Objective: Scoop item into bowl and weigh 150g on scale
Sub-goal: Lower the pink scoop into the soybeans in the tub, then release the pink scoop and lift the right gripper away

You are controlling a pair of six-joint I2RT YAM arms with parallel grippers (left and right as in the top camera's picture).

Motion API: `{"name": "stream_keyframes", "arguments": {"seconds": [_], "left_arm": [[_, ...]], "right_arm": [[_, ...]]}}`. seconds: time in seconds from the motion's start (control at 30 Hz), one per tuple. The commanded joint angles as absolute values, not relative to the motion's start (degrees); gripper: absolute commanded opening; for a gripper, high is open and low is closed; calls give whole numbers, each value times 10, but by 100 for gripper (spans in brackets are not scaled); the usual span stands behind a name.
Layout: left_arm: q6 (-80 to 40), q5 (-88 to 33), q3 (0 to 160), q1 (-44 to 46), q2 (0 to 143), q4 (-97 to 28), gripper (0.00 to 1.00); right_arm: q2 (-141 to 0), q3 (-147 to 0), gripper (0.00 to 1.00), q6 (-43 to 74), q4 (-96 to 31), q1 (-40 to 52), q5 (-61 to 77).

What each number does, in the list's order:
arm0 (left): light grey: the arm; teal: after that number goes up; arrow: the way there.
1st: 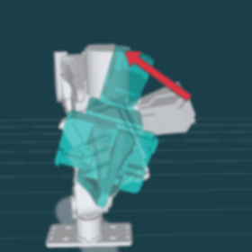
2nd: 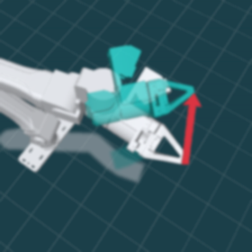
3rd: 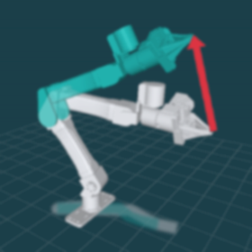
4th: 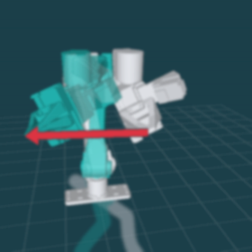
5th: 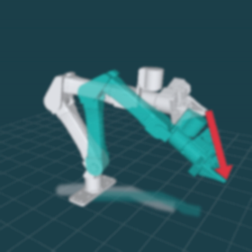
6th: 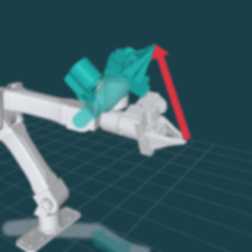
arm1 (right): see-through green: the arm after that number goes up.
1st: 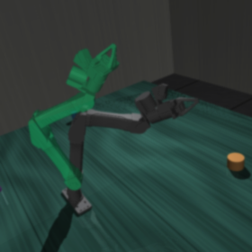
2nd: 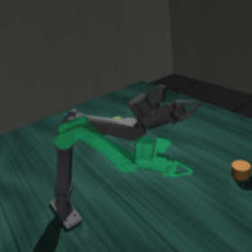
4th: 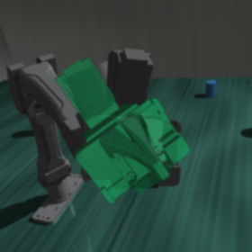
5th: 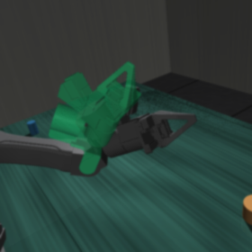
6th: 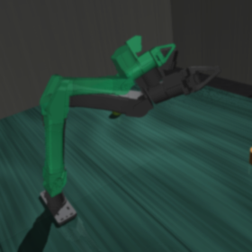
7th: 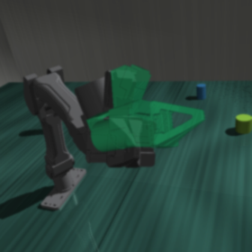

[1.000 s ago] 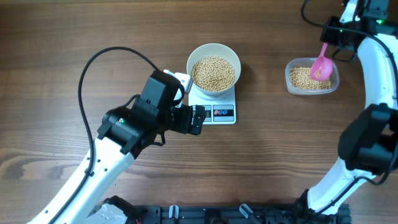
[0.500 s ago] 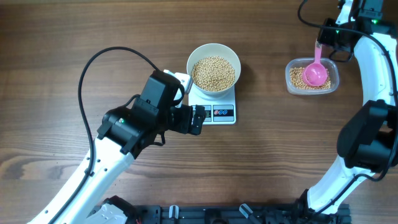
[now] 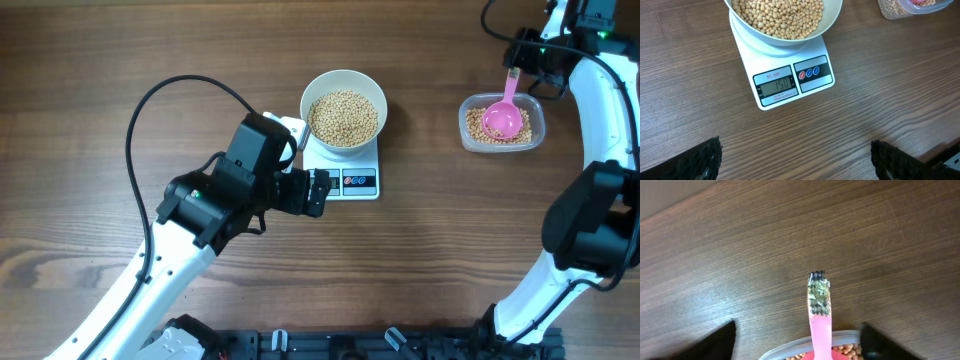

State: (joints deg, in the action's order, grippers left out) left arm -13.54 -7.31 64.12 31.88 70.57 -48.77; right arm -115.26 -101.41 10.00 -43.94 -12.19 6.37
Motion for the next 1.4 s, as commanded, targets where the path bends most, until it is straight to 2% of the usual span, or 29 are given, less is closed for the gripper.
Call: {"name": "stream_keyframes", "arguments": {"seconds": [0.0, 0.2, 0.5, 0.73, 1.13, 1.2, 1.23, 1.27, 1.37], "left_arm": [[-124, -68, 641, 321, 705, -486, 100], [-124, -68, 641, 321, 705, -486, 100], [-124, -68, 641, 321, 705, -486, 100], [-124, -68, 641, 321, 705, -486, 100], [-124, -68, 641, 321, 705, -486, 100], [-124, -68, 641, 321, 705, -486, 100], [-124, -68, 641, 321, 705, -486, 100], [-124, -68, 641, 321, 705, -486, 100], [-124, -68, 641, 321, 705, -486, 100]], "right_arm": [[-1114, -1016, 89, 121, -444, -120, 69], [-1078, -1016, 91, 168, -483, -119, 89], [-1002, -1016, 91, 165, -627, -108, 101], [-921, -1016, 90, 162, -675, -107, 90], [-787, -1016, 79, 120, -818, -107, 76], [-752, -1016, 80, 120, -837, -107, 58], [-733, -1016, 86, 122, -845, -107, 54], [-714, -1016, 100, 122, -852, -107, 53], [-668, -1016, 100, 129, -877, -107, 54]]}}
